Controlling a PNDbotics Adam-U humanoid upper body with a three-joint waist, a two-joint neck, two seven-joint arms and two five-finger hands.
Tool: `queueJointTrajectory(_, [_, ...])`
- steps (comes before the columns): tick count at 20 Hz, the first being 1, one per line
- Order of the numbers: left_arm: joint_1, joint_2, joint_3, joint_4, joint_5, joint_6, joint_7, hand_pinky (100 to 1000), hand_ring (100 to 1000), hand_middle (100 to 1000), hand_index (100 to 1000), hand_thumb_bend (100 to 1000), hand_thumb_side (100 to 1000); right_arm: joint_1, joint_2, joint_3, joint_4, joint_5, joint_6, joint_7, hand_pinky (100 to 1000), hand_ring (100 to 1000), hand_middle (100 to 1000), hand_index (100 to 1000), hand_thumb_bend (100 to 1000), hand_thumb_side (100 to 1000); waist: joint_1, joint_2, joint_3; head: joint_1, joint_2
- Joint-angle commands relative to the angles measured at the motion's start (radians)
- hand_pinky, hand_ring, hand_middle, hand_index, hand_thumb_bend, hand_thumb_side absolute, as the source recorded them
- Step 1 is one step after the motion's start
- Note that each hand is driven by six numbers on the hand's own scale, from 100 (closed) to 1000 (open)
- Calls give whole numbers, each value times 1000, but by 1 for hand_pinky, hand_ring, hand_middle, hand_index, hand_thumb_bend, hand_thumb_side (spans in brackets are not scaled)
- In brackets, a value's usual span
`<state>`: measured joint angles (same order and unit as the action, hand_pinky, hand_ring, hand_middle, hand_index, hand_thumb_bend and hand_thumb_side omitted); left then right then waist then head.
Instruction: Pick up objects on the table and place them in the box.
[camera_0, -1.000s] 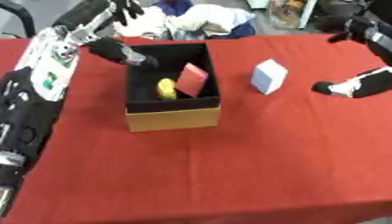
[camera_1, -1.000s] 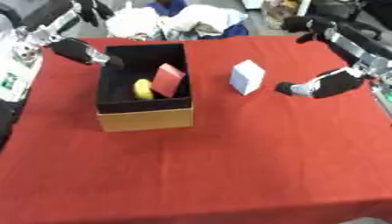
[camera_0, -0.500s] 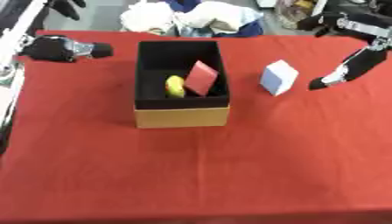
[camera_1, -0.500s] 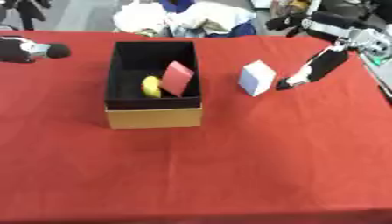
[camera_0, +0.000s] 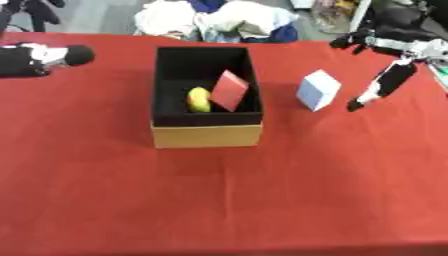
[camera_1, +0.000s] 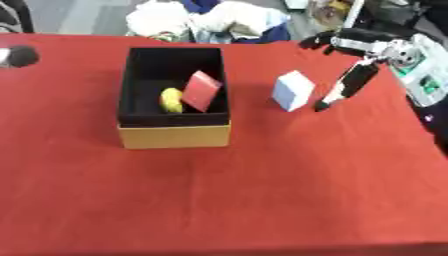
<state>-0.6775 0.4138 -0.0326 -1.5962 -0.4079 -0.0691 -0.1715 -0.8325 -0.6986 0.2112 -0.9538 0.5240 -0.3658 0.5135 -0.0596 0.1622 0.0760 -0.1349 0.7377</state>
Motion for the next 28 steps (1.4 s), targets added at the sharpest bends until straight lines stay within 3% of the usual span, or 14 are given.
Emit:
queueJointTrajectory(1, [-15, 13, 5, -20, 12, -3, -5, 629, 542, 588, 741, 1000, 692, -43, 12, -43, 69, 81, -4, -34, 866, 949, 914, 978, 722, 307, 3, -12, 5, -9, -12])
queueJointTrajectory(13, [-14, 5, 4, -27, 27, -7, -10, 628, 539, 586, 738, 1000, 699, -89, 72, -134, 251, 292, 12, -157, 865, 940, 903, 962, 684, 291, 9, -2, 35, -31, -23])
queueJointTrajectory(23, [-10, 1, 4, -24, 31, -8, -12, 626, 538, 585, 738, 1000, 702, -91, 87, -163, 317, 330, 23, -226, 854, 919, 874, 943, 662, 288, 12, -2, 42, -33, -30])
queueJointTrajectory(28, [-7, -1, 3, -22, 34, -9, -14, 625, 536, 583, 738, 1000, 705, -93, 94, -164, 319, 332, 19, -253, 830, 885, 792, 865, 619, 293, 13, -2, 42, -33, -32])
